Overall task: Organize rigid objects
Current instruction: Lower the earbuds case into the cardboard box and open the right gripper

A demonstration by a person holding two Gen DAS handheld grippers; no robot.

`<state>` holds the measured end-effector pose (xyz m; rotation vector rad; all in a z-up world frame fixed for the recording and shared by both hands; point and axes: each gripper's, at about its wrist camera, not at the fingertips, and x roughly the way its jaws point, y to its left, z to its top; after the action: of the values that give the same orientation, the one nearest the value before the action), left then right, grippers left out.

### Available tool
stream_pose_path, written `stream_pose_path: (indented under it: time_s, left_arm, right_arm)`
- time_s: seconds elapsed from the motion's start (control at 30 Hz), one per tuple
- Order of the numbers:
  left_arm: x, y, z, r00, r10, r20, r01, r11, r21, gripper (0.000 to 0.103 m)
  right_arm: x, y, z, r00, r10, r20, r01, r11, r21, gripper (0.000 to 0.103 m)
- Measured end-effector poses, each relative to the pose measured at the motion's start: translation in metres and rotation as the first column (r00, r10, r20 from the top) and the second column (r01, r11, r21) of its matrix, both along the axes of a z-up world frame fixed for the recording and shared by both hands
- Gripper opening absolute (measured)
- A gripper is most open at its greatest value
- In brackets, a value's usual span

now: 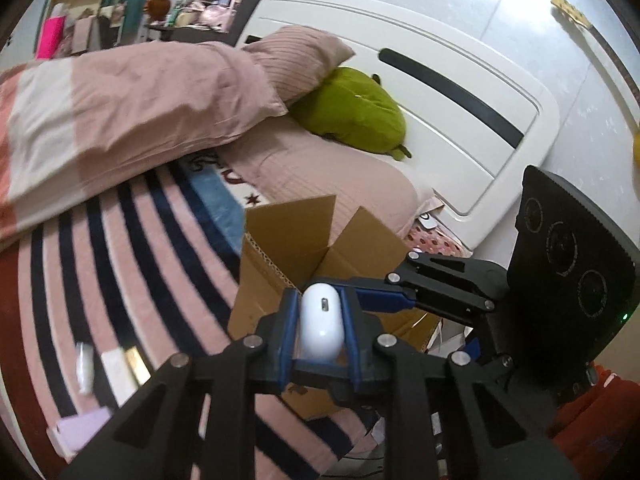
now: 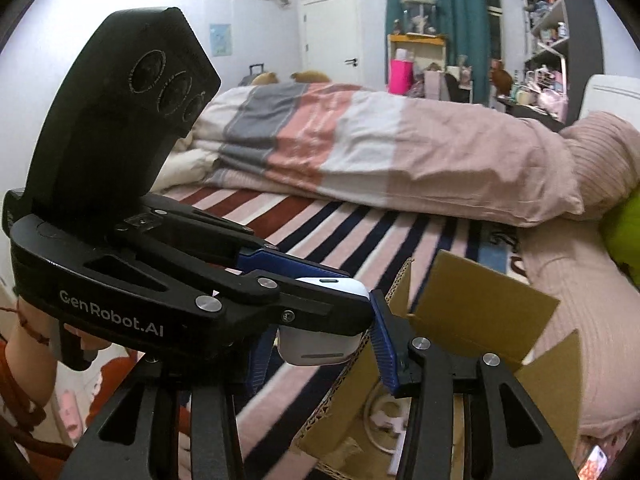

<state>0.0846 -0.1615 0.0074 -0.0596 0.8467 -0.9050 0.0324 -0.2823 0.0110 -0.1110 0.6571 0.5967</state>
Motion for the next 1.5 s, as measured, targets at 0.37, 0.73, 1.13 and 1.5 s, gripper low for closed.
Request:
stream_pose_path:
  time_s: [0.37,0.73,1.13,1.5]
  left_arm:
    - [-0.009,-0.005,0.026,0.999,0.018,0.036,-0.021,0.995,0.093,0.019]
    - [-0.005,-0.015,0.025,1.000,-0.001,0.017,0.000,0.997,0.082,0.019]
    - [0.020,-0.076,-0.018,0.994,-0.073,-0.076,0.081,0.990,0.115,0.019]
    - [0.016,-0.046,-0.004,1.000,0.018,-0.006,-0.017,0.991,0.129,0.054]
  right_arm:
    - [-0.004,-0.027,0.015,1.000,0.009,0.009,-0.010,0.993,0.120,0.040]
    - [-0.004,-0.023,0.018,1.000,0.016,0.017,-0.017,0.993,0.117,0.040]
    - [0.011,-0.068,-0.017,0.993,-0.076,-0.091,0.079,0.996,0.036,0.040]
    - [0.015,-0.071,-0.024,0.985,-0.118,-0.124,0.114,0.993,-0.039,0.061]
